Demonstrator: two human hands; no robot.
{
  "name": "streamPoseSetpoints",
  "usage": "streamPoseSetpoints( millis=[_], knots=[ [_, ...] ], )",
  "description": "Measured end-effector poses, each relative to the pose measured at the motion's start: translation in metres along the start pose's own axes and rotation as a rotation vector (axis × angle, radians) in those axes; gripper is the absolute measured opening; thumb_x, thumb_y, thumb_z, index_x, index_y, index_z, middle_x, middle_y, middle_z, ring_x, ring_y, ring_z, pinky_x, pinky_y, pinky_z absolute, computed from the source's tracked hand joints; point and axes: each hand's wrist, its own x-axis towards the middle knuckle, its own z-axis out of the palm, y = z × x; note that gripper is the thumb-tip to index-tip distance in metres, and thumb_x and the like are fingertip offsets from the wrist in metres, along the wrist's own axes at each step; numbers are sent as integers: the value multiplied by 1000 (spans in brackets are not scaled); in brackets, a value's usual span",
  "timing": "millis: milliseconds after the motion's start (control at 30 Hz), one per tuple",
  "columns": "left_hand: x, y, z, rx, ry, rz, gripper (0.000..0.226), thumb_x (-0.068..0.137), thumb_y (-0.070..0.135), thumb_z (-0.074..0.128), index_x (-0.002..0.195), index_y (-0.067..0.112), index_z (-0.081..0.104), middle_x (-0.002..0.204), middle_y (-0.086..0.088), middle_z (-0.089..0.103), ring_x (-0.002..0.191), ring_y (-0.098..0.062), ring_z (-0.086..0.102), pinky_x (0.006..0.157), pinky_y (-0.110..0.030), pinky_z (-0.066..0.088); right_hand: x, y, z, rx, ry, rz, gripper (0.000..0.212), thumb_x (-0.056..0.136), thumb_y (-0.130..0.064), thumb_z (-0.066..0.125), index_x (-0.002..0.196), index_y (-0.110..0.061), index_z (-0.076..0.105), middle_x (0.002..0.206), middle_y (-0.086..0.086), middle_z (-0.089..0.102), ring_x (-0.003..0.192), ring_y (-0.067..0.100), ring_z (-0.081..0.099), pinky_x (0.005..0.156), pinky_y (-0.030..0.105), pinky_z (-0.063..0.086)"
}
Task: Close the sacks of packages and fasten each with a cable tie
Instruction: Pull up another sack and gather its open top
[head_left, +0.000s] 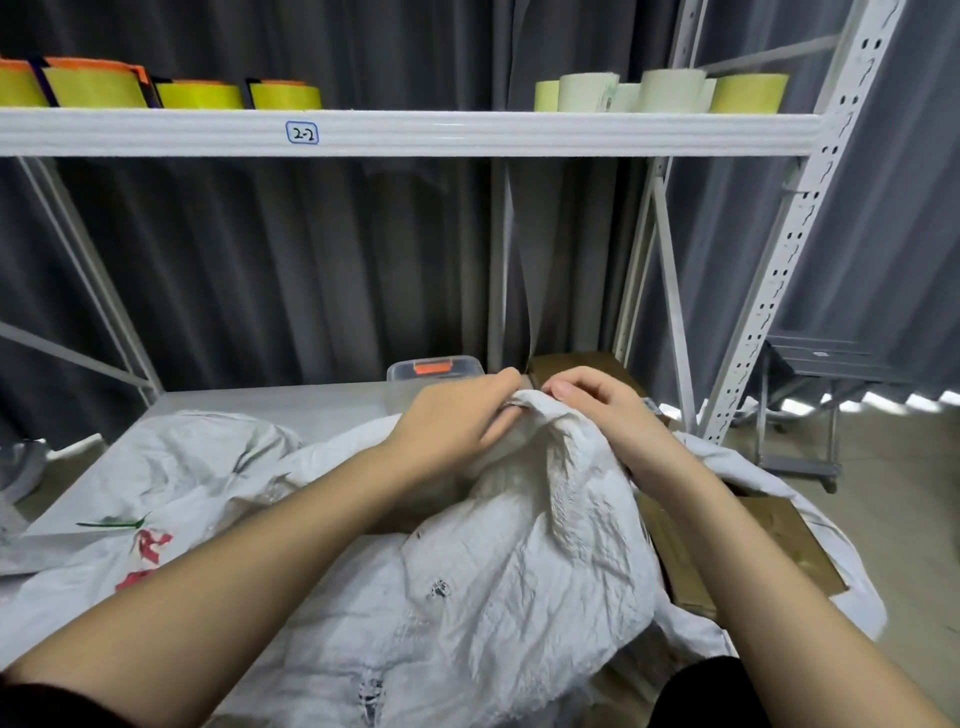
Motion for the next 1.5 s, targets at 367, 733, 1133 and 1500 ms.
streamPoseSetpoints(
  millis=[367,733,1133,1500],
  knots=[
    [13,-6,-7,-18,-162,-132,15,88,44,47,84,30,46,83,8,55,80,-16,53,71,-33,42,-14,11,3,-215,249,-254,7,92,-16,61,87,-13,65,81,-11,64,78,3,59,72,20,48],
    [13,15,15,-65,22,-39,16,98,36,41,98,20,44,82,6,58,79,-22,57,63,-37,40,-31,23,-2,-127,224,-49,27,91,-30,62,116,-21,55,104,-3,60,91,8,57,79,20,47],
    [24,30,13,-144,-94,7,19,95,37,38,106,25,48,92,11,59,82,-13,51,68,-32,35,-41,21,-20,381,111,130,13,90,-17,60,96,-19,71,91,4,72,83,16,67,70,25,54],
    [38,30,16,-73,-2,-85,19,94,39,42,93,22,48,80,6,58,79,-19,54,66,-35,39,-63,38,1,-326,569,-181,7,95,-28,57,91,-23,61,84,-17,64,78,0,57,69,24,46]
  ],
)
